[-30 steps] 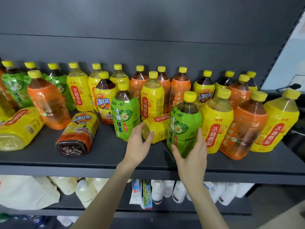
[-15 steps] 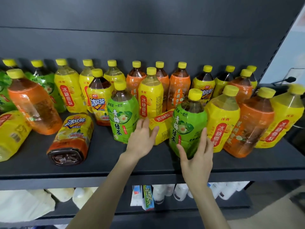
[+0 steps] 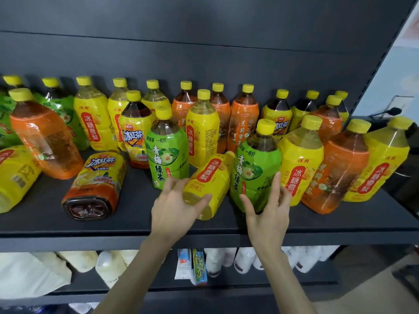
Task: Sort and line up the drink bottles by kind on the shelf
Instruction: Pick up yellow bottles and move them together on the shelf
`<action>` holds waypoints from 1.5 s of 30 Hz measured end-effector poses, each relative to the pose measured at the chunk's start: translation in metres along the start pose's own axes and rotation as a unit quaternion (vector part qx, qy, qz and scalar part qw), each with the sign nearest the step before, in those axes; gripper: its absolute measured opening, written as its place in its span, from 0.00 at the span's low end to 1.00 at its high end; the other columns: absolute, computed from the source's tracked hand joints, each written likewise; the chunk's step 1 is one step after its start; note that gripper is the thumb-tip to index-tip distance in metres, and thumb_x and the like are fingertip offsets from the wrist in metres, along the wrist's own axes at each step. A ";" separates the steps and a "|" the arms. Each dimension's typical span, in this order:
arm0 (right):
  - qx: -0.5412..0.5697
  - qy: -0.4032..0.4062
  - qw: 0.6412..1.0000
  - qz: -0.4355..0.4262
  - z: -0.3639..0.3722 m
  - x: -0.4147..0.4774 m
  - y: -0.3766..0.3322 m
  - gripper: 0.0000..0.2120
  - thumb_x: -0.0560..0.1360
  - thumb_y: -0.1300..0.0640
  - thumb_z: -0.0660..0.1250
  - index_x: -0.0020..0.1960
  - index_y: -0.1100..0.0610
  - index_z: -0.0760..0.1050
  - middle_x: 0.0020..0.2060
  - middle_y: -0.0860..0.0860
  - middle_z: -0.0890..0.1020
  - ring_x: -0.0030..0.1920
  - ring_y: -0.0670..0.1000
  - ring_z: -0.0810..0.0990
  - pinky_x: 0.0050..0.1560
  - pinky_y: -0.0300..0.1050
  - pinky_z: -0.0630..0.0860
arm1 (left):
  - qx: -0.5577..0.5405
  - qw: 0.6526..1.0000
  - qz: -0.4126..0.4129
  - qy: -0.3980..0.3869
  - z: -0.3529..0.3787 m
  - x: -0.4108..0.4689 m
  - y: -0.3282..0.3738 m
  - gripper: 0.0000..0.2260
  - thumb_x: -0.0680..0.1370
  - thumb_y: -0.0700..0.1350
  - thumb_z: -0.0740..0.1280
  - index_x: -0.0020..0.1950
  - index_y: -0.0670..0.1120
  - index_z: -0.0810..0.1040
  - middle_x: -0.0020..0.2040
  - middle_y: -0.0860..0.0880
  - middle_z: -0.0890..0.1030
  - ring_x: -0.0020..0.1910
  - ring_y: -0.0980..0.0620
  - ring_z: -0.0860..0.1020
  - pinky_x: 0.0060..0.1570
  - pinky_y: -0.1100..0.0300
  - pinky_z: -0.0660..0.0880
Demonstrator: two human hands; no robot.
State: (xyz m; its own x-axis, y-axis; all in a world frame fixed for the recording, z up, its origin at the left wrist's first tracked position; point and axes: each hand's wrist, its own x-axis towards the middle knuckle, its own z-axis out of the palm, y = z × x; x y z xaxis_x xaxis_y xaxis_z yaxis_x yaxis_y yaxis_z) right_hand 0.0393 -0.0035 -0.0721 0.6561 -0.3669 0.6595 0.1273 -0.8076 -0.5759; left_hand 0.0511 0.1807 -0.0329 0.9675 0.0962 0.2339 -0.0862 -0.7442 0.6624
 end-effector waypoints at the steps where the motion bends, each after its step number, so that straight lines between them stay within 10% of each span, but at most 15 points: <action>1: 0.001 0.002 1.000 -0.003 0.001 0.001 0.000 0.44 0.69 0.50 0.75 0.76 0.56 0.54 0.57 0.63 0.72 0.54 0.63 0.76 0.42 0.50 0.76 | -0.003 1.000 0.008 0.020 -0.001 -0.005 -0.004 0.35 0.64 0.70 0.64 0.63 0.48 0.75 0.58 0.50 0.71 0.58 0.47 0.71 0.56 0.53 0.70; 7: -0.007 -0.010 1.000 -0.004 0.007 0.004 -0.002 0.43 0.69 0.49 0.75 0.76 0.57 0.55 0.54 0.63 0.72 0.51 0.62 0.75 0.40 0.50 0.76 | -0.178 0.974 -0.130 -0.043 0.009 -0.013 -0.007 0.28 0.71 0.70 0.59 0.59 0.49 0.66 0.56 0.48 0.74 0.57 0.45 0.73 0.58 0.49 0.70; 13: -0.060 -0.018 0.998 0.006 0.013 0.007 -0.005 0.42 0.71 0.47 0.73 0.76 0.58 0.56 0.51 0.63 0.73 0.48 0.63 0.76 0.32 0.49 0.74 | -0.222 0.956 -0.150 -0.121 0.001 0.000 -0.016 0.23 0.74 0.66 0.62 0.56 0.49 0.77 0.53 0.51 0.81 0.54 0.51 0.78 0.55 0.54 0.71; 18: 0.016 -0.031 0.997 0.067 0.001 -0.012 -0.013 0.28 0.74 0.50 0.70 0.69 0.61 0.67 0.54 0.58 0.76 0.51 0.57 0.76 0.47 0.53 0.78 | -0.265 0.940 -0.133 -0.171 -0.004 0.005 -0.019 0.23 0.72 0.65 0.65 0.57 0.51 0.79 0.53 0.55 0.82 0.55 0.56 0.78 0.58 0.58 0.70; 21: 0.179 -0.176 0.958 0.138 0.002 -0.017 -0.023 0.23 0.75 0.40 0.62 0.59 0.57 0.76 0.42 0.48 0.82 0.42 0.49 0.81 0.49 0.55 0.78 | -0.313 0.930 -0.123 -0.152 -0.004 0.000 -0.017 0.13 0.77 0.57 0.64 0.53 0.51 0.80 0.47 0.58 0.83 0.50 0.62 0.80 0.49 0.68 0.72; 26: 0.280 -0.310 0.878 0.232 0.017 0.001 -0.041 0.41 0.66 0.24 0.60 0.69 0.50 0.69 0.53 0.44 0.81 0.54 0.50 0.81 0.58 0.55 0.77 | -0.360 0.920 -0.096 -0.119 0.002 -0.014 -0.020 0.17 0.76 0.59 0.63 0.58 0.50 0.79 0.51 0.54 0.84 0.52 0.56 0.81 0.58 0.55 0.74; 34: 0.417 -0.308 0.843 0.146 0.008 0.017 -0.051 0.29 0.75 0.58 0.69 0.72 0.46 0.63 0.62 0.47 0.77 0.58 0.43 0.79 0.53 0.39 0.79 | -0.407 0.904 0.004 -0.132 0.001 -0.022 -0.036 0.25 0.72 0.56 0.69 0.67 0.52 0.69 0.59 0.54 0.80 0.60 0.56 0.77 0.56 0.61 0.76; 45: 0.392 -0.306 0.863 0.090 0.014 0.031 -0.039 0.34 0.73 0.64 0.70 0.71 0.44 0.58 0.67 0.45 0.71 0.60 0.31 0.73 0.54 0.29 0.73 | -0.305 0.945 0.021 -0.113 0.006 0.011 -0.035 0.33 0.70 0.39 0.73 0.73 0.43 0.65 0.63 0.52 0.76 0.55 0.69 0.75 0.57 0.71 0.72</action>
State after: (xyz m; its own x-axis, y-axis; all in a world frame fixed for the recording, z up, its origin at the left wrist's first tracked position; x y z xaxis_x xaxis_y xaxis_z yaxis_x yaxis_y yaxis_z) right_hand 0.0652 0.0234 -0.0361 0.9573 0.0521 0.2845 0.2887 -0.1134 -0.9507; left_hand 0.0666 0.2041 -0.0579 0.9805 -0.1194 0.1561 -0.1793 -0.2179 0.9594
